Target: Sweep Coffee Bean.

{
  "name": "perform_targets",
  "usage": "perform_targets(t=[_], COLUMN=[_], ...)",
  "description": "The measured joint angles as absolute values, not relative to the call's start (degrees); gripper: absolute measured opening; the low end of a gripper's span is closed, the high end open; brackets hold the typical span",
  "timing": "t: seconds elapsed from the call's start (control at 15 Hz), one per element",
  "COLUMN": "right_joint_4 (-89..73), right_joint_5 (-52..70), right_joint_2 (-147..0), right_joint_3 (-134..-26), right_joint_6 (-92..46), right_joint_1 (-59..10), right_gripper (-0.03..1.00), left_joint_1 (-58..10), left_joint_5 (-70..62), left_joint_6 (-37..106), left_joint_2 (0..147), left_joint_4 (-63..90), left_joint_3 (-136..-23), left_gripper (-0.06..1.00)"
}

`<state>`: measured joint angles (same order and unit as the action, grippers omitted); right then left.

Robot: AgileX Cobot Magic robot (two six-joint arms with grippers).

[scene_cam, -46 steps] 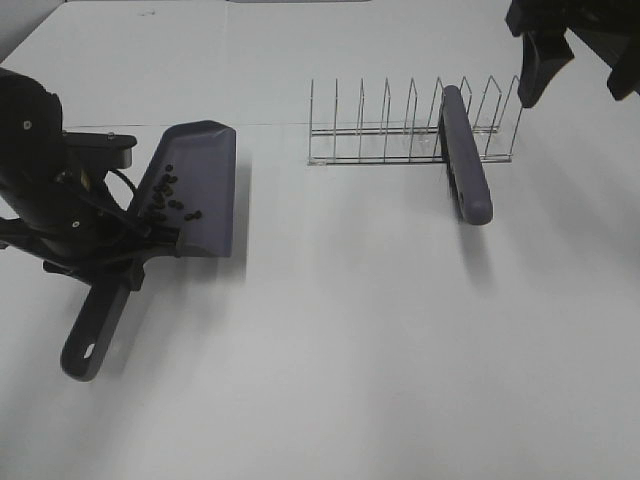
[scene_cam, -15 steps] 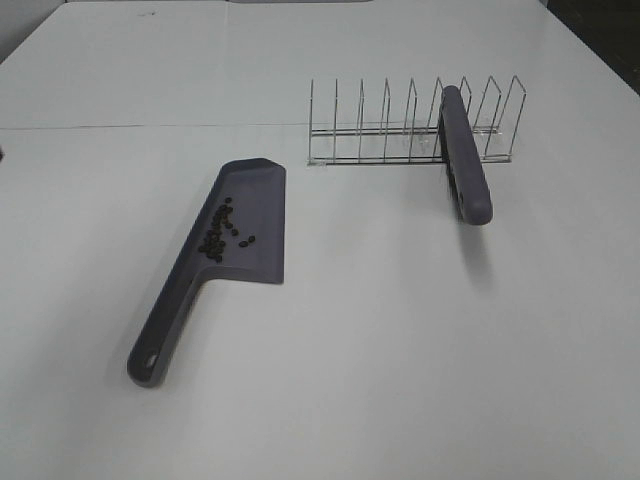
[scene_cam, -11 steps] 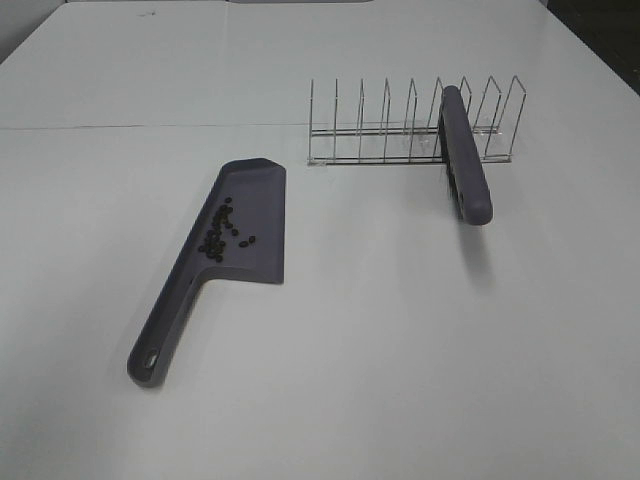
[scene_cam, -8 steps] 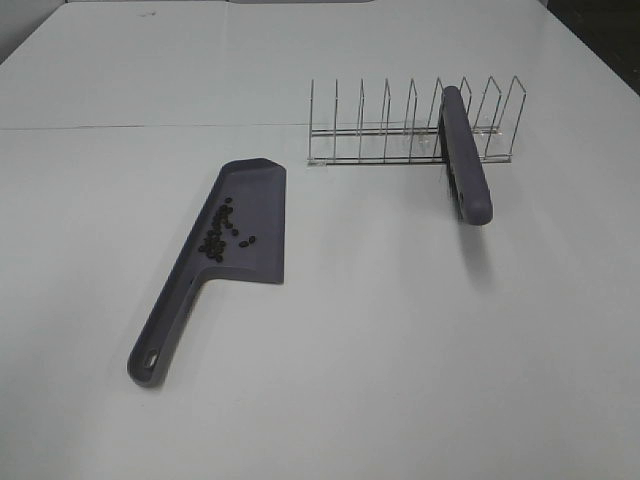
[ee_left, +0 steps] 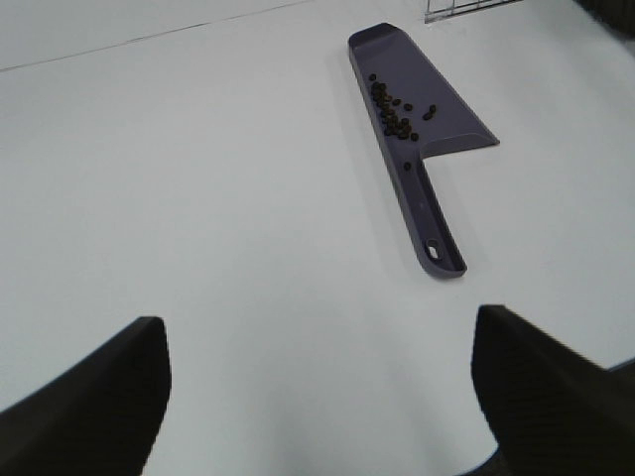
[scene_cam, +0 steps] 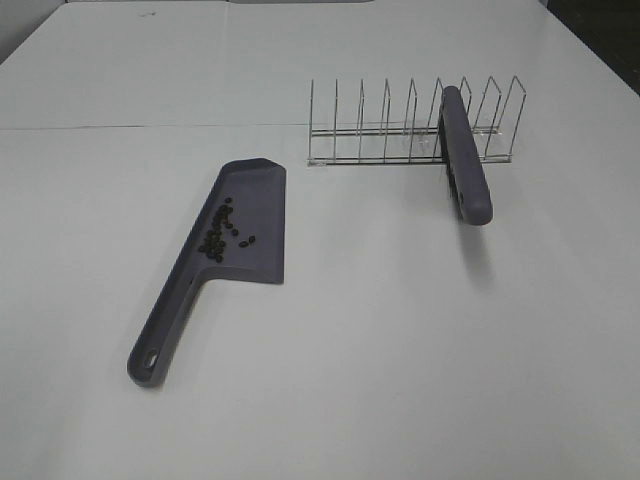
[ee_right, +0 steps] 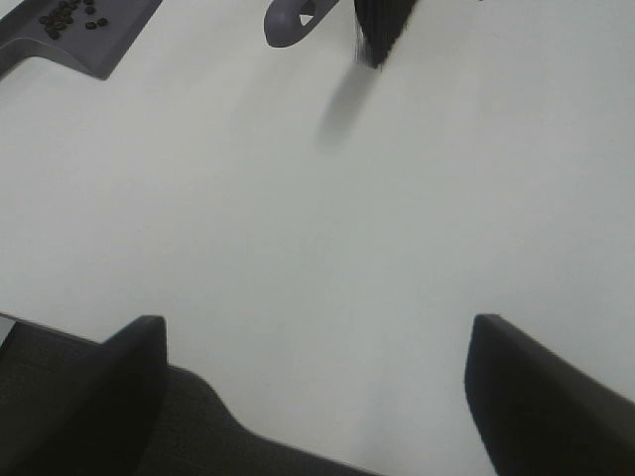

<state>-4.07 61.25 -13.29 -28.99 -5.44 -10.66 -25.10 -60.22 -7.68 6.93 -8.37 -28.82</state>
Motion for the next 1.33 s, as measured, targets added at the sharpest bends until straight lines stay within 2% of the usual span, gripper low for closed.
perform_targets(t=[0.73,0.93,1.13,1.33], right_joint_4=[-4.1,-4.5,-4.7,-5.1], right_joint_5=[61.2,61.2,61.2,61.1], right_joint_2=[-13.3,-11.5,-6.0,-0.5], right_joint_3=[-29.0,-29.0,-29.0,-29.0], right_joint_6=[-5.4,-5.4,-5.4,-5.4], right_joint_1=[-10.5,-5.9,1.3,2.0], right_gripper=[0.72,0.72,0.72,0.72], left_joint_1=[-24.9,-19.3,-9.6,-5.3], left_joint_5=[-60.1,-60.1,-60.0,-59.9], left_joint_6=[-7.3,-7.0,-6.9,-6.9], left_joint_2=[6.4,6.0,5.7,1.1], left_joint_4=[-7.4,-7.2,-7.2,-7.2], left_joint_3=[-28.8,-28.8,-28.8,-28.8], left_gripper=[0.78,0.78,0.78,0.78])
